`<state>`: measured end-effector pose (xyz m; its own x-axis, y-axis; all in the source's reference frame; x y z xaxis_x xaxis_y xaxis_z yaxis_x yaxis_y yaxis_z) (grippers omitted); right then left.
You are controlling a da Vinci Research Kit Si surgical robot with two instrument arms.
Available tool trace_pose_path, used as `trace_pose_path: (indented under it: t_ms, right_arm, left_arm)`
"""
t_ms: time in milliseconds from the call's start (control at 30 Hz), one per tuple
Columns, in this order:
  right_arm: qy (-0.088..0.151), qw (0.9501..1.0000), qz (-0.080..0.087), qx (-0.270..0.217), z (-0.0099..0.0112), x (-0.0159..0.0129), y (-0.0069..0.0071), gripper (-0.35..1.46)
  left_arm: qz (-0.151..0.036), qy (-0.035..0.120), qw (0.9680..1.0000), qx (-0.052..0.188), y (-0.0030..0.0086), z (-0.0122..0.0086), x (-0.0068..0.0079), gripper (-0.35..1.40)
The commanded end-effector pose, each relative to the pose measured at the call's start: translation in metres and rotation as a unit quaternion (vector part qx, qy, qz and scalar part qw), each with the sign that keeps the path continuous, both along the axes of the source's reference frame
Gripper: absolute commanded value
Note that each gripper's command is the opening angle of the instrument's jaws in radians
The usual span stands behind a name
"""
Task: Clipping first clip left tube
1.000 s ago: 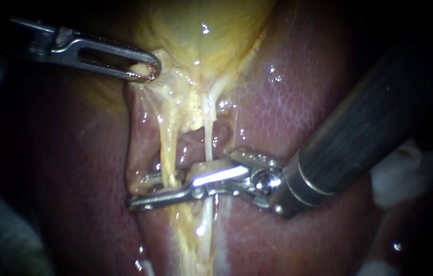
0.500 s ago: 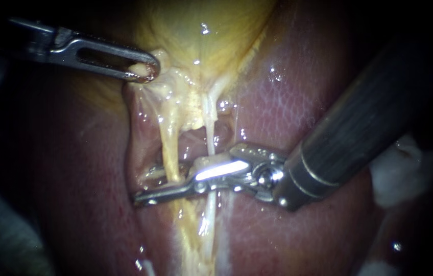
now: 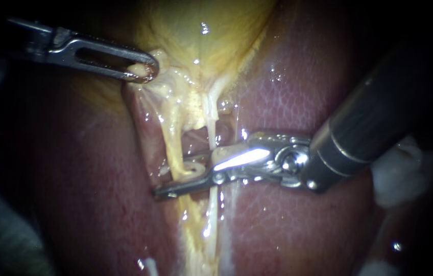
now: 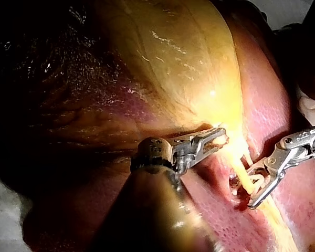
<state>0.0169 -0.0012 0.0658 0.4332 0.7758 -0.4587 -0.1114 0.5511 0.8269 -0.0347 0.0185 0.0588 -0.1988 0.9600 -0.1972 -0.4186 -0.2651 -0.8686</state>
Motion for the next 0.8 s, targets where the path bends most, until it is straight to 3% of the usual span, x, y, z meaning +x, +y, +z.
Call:
trace_pose_path:
  t_ms: [33,300,800]
  right_arm:
    - [0.0,1.0,0.001,0.002,-0.0001,-0.0002,0.0001,0.5]
    - [0.001,1.0,0.001,0.0,-0.0007,-0.0004,0.0003,0.5]
    - [0.056,0.9982,-0.006,0.023,-0.0018,-0.0004,-0.0002,0.5]
  left_arm:
    - [0.0,0.0,1.0,0.0,0.0,0.0,0.0,-0.35]
    - [0.0,0.0,1.0,0.0,0.0,0.0,0.0,-0.35]
    - [0.0,0.0,1.0,0.0,0.0,0.0,0.0001,-0.35]
